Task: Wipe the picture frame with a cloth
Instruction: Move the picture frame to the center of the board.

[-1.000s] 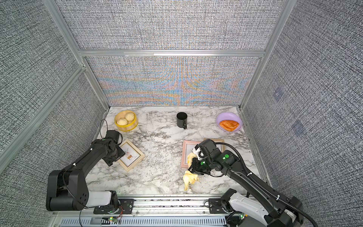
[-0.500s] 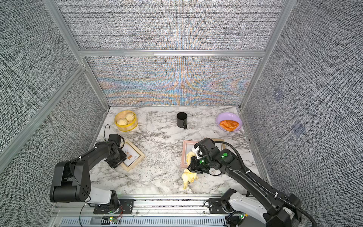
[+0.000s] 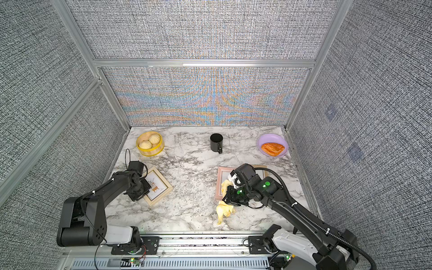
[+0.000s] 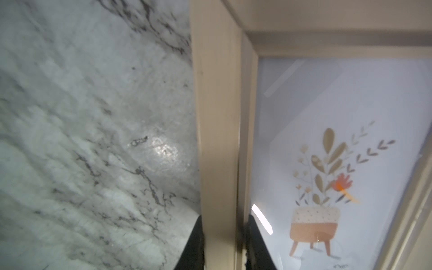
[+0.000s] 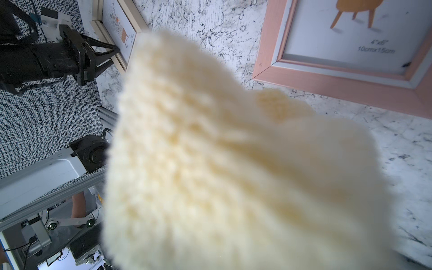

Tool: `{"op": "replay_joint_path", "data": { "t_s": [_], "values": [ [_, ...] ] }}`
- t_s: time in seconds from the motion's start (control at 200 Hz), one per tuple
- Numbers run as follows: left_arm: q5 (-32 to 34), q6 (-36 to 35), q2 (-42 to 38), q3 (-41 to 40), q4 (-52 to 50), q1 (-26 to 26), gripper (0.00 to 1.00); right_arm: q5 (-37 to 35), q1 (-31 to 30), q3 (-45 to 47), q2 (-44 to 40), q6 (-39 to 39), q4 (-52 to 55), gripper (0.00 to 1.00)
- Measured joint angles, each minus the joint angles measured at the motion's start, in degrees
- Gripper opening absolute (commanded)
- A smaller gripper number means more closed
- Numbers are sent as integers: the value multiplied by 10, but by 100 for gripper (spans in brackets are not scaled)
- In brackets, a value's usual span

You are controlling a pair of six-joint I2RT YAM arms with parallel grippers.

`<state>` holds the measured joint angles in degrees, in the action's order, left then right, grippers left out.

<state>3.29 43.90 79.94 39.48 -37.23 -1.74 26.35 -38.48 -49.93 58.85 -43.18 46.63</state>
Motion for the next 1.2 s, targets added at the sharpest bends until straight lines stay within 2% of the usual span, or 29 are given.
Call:
{"op": "replay_joint_path", "data": {
  "t_s": [0.2, 0.696, 0.936, 1.201],
  "values": [
    [-11, -17, -20, -19, -2, -31, 10, 0, -5, 4, 5, -1, -6, 0],
    [-55, -14, -90, -60, -41, -194, 9, 8, -17, -14, 70, 6, -37, 0],
    [-52, 3, -52, -42, -35, -261, 9, 25, -19, -58, 144, 28, -57, 0],
    [-52, 7, 32, 26, -27, -322, 9, 39, -19, -170, 264, 57, -71, 0]
  ]
}}
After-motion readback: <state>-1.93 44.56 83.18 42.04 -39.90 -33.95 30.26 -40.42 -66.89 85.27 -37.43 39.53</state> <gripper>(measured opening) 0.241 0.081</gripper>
